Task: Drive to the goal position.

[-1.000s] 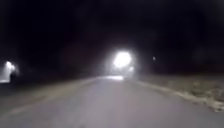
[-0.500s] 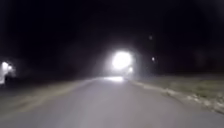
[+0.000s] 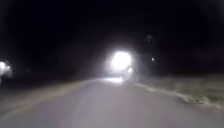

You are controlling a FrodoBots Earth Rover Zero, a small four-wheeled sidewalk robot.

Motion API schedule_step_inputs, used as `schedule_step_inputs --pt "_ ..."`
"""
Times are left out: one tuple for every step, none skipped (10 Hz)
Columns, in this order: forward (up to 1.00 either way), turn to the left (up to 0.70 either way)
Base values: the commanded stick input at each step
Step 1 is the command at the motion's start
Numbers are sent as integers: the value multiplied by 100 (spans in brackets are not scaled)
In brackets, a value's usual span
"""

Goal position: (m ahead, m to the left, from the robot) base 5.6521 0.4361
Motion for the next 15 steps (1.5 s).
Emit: schedule_step_inputs --pt "100 15" --pt "100 9" --pt "100 8" --pt "100 7" --pt "100 7" --pt "100 7" --pt "100 6" --pt "100 6" --pt "100 6" --pt "100 6" --pt "100 6" --pt "100 6" --pt "100 6" --pt "100 6" --pt "100 5"
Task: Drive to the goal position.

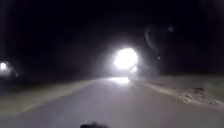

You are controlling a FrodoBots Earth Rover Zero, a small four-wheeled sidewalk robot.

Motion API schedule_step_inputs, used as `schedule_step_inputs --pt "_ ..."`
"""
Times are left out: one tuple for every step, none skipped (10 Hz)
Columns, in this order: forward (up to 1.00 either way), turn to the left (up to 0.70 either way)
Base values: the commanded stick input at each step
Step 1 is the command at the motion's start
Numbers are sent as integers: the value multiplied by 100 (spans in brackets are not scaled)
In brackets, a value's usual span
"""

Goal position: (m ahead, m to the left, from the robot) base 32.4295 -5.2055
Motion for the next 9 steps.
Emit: schedule_step_inputs --pt "100 5" --pt "100 5" --pt "100 4" --pt "100 3" --pt "100 3" --pt "100 3" --pt "100 3" --pt "100 3" --pt "100 3"
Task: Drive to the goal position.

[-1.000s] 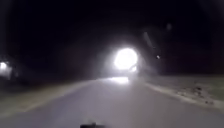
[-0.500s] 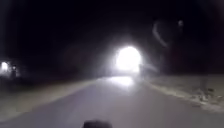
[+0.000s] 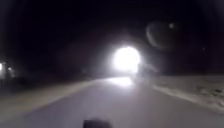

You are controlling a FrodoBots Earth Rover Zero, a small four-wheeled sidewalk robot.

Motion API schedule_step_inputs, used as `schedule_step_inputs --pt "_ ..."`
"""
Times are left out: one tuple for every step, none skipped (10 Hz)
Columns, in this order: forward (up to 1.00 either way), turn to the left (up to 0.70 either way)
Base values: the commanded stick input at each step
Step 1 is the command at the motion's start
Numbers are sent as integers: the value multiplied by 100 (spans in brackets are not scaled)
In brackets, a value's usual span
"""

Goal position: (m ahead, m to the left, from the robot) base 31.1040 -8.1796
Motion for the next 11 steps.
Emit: schedule_step_inputs --pt "100 3" --pt "100 3" --pt "100 1" --pt "100 2" --pt "100 1" --pt "100 0" --pt "100 0" --pt "100 2" --pt "100 3" --pt "100 3" --pt "100 3"
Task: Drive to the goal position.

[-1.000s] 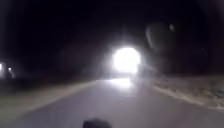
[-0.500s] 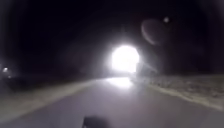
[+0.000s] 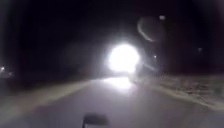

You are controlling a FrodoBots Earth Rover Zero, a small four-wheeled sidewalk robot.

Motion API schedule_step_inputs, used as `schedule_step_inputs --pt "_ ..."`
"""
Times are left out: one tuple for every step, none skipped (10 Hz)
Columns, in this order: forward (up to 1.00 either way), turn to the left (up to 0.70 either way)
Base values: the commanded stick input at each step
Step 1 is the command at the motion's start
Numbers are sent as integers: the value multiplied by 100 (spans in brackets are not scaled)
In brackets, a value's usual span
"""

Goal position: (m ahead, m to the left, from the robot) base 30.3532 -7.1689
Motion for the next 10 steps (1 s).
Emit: schedule_step_inputs --pt "100 3" --pt "100 3" --pt "100 3" --pt "100 3" --pt "100 3" --pt "100 3" --pt "100 3" --pt "100 3" --pt "100 3" --pt "100 3"
